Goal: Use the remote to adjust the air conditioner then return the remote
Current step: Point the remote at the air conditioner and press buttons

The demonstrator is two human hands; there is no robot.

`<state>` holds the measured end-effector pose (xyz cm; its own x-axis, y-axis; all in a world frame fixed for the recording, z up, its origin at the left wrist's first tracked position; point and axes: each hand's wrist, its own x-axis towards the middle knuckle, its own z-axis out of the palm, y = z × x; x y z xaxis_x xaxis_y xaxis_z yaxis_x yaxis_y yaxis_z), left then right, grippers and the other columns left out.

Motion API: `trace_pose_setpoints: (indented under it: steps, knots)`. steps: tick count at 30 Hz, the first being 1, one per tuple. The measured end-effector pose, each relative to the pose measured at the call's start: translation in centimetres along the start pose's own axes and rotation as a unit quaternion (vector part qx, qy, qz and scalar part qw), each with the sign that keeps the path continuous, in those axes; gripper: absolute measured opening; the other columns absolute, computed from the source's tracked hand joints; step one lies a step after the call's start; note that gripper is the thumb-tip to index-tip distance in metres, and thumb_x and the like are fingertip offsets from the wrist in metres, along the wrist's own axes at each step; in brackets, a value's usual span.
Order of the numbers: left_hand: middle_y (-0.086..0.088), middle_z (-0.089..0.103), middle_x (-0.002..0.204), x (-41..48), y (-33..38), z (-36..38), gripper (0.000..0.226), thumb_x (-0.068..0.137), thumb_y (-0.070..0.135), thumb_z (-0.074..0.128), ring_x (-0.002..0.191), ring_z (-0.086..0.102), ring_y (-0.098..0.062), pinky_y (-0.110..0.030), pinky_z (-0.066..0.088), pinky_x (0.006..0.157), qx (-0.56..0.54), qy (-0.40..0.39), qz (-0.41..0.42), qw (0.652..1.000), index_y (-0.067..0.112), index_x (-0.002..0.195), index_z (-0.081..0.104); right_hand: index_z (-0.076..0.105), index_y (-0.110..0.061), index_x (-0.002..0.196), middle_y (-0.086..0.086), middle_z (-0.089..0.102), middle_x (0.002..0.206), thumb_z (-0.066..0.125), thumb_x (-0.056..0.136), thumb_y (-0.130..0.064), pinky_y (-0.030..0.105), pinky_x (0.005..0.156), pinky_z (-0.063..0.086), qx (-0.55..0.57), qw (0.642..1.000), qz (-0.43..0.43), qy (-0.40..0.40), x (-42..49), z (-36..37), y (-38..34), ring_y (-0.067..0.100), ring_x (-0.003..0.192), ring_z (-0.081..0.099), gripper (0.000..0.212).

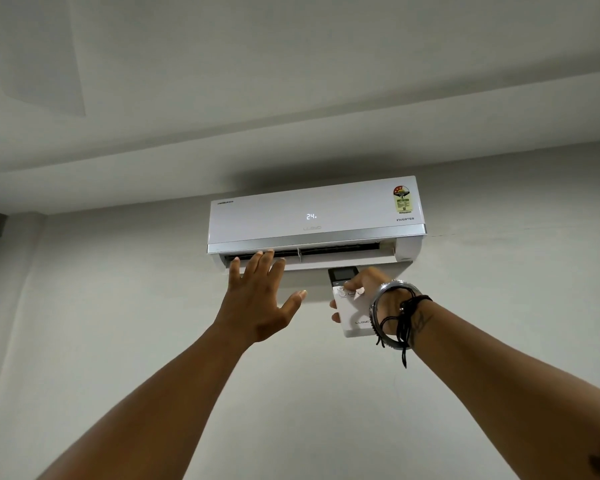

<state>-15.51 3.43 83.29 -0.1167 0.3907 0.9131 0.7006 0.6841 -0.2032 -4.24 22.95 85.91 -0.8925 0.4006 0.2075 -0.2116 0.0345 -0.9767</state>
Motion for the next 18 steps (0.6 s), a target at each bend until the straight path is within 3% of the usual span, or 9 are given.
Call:
trace_pose_setpoints:
  steps: [5, 9, 12, 14, 16, 18]
  knots:
    - [-0.007, 0.024, 0.161, -0.4, 0.0, 0.3, 0.076, 0.090, 0.068, 0.022, 0.148, 0.019, -0.023, -0.053, 0.003, 0.119, -0.009, -0.017, 0.008, 1.000, 0.019, 0.148, 0.028, 0.057, -0.003, 0.082, 0.013, 0.071, 0.055, 0.055, 0.085, -0.010, 0.036, 0.063, 0.055, -0.049, 0.999, -0.017, -0.004, -0.3, 0.3, 0.3, 0.032, 0.054, 0.071, 0.008]
    - [-0.007, 0.024, 0.161, -0.5, -0.1, 0.2, 0.077, 0.090, 0.068, 0.018, 0.148, 0.020, -0.023, -0.053, 0.004, 0.119, -0.005, -0.019, 0.007, 1.000, 0.019, 0.148, 0.028, 0.061, -0.005, 0.088, 0.014, 0.072, 0.056, 0.077, 0.076, -0.020, 0.034, 0.053, 0.057, -0.092, 0.996, -0.020, 0.001, -0.5, 0.4, 0.5, 0.029, 0.055, 0.073, 0.026]
    - [-0.007, 0.023, 0.162, -0.3, -0.3, 0.1, 0.074, 0.092, 0.066, 0.022, 0.149, 0.018, -0.023, -0.053, 0.004, 0.119, -0.009, -0.018, 0.005, 1.000, 0.019, 0.149, 0.027, 0.065, -0.007, 0.084, 0.010, 0.075, 0.059, 0.088, 0.061, -0.026, 0.034, 0.058, 0.058, -0.157, 0.983, -0.056, 0.079, -0.7, 0.9, 0.6, 0.026, 0.058, 0.074, 0.037]
    - [-0.008, 0.024, 0.161, -0.2, -0.2, 0.1, 0.073, 0.092, 0.066, 0.023, 0.148, 0.019, -0.023, -0.053, 0.004, 0.119, -0.011, -0.012, 0.003, 1.000, 0.018, 0.148, 0.027, 0.060, -0.006, 0.091, 0.008, 0.075, 0.064, 0.088, 0.059, -0.027, 0.032, 0.059, 0.057, -0.182, 0.972, -0.072, 0.127, -0.8, 1.5, 0.4, 0.023, 0.058, 0.073, 0.047]
    - [-0.007, 0.024, 0.161, -0.3, -0.1, 0.2, 0.075, 0.091, 0.065, 0.022, 0.148, 0.020, -0.023, -0.052, 0.004, 0.119, -0.019, -0.010, -0.001, 1.000, 0.018, 0.149, 0.026, 0.050, -0.009, 0.102, 0.007, 0.066, 0.077, 0.085, 0.057, -0.037, 0.028, 0.054, 0.050, -0.264, 0.939, -0.097, 0.199, -1.0, 2.0, 0.3, 0.021, 0.062, 0.064, 0.063]
    - [-0.006, 0.027, 0.160, -0.6, 0.0, 0.4, 0.076, 0.090, 0.066, 0.022, 0.147, 0.022, -0.022, -0.052, 0.005, 0.118, -0.030, -0.006, 0.001, 1.000, 0.017, 0.149, 0.026, 0.039, -0.010, 0.105, 0.004, 0.055, 0.076, 0.076, 0.060, -0.046, 0.024, 0.045, 0.037, -0.318, 0.906, -0.118, 0.254, -1.4, 2.2, 0.4, 0.018, 0.059, 0.054, 0.069]
